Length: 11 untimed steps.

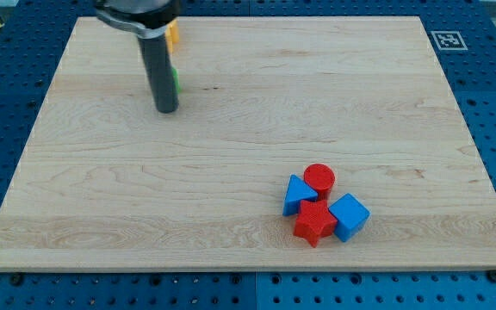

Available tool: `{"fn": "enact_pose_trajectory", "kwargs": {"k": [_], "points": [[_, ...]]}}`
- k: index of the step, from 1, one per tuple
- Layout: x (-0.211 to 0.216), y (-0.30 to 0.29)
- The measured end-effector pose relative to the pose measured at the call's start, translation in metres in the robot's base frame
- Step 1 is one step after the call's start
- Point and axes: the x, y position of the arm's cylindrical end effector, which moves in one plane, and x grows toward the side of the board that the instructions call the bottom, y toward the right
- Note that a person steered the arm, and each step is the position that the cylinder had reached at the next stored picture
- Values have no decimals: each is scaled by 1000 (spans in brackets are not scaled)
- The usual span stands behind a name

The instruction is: Push the green circle into the hexagon

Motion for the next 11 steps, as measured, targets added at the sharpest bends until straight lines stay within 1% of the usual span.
{"fn": "enact_pose_trajectory", "kwargs": {"k": [1, 2, 4, 5, 6, 8, 9, 10, 11], "points": [[0, -2], [-11, 5], [-53, 5], [-64, 5], [-65, 5], [-65, 58], [-65, 46], [-69, 19], [-81, 6]]}}
